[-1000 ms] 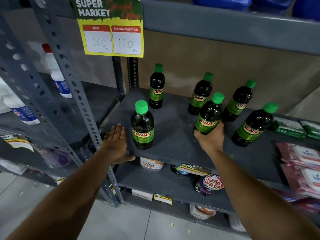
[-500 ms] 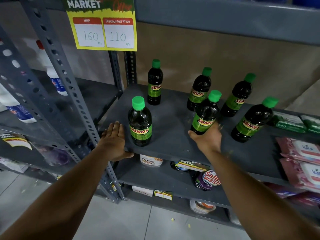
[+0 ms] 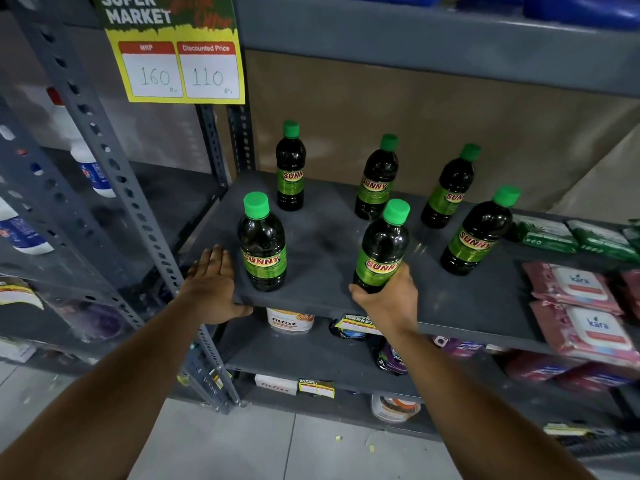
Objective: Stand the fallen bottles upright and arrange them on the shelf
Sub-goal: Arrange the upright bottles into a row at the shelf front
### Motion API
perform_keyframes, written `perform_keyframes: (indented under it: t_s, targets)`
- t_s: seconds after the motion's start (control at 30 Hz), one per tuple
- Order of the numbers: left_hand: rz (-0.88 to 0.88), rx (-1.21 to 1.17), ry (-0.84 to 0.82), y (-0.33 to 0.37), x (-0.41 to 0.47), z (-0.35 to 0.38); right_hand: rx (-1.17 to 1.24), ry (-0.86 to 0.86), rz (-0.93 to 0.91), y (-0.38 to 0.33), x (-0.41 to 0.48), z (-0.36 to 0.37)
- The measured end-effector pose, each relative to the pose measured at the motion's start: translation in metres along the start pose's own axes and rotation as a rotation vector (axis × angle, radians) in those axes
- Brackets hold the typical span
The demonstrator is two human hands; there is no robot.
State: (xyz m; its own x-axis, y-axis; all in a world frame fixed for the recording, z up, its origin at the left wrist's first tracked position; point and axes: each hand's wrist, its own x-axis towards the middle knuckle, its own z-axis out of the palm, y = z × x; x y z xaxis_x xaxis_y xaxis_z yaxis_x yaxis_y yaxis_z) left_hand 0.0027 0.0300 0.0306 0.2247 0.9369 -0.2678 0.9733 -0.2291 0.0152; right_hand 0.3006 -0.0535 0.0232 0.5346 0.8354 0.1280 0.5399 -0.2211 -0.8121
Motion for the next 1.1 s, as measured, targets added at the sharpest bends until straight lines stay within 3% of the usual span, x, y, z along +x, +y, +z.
perform_keyframes:
  t_s: [0.17,0.27,0.33,0.37,0.47,0.6,1.1]
  targets:
    - [-0.001,-0.004,0.002,0.0,0.001,-0.001,0.143,-0.058,-0.107,0.0,-0.001,-0.009]
    - [0.003,0.002,0.006,0.0,0.004,0.001,0.23,0.329,-0.161,0.016,0.007,-0.029]
    - [-0.001,0.016,0.008,-0.002,0.003,0.001,0.152,0.576,-0.047,0.017,0.028,-0.052]
    - [-0.004,0.016,0.003,-0.002,0.003,0.002,0.11,0.617,0.061,0.019,0.04,-0.064]
    - [-0.009,0.02,0.006,-0.002,0.004,0.002,0.069,0.501,0.221,0.03,0.075,-0.092]
    - [-0.014,0.047,0.013,-0.002,0.006,0.004,0.083,0.379,0.22,0.04,0.094,-0.101]
    - [-0.023,0.02,0.009,-0.002,0.007,0.006,0.094,0.259,0.202,0.046,0.049,-0.105]
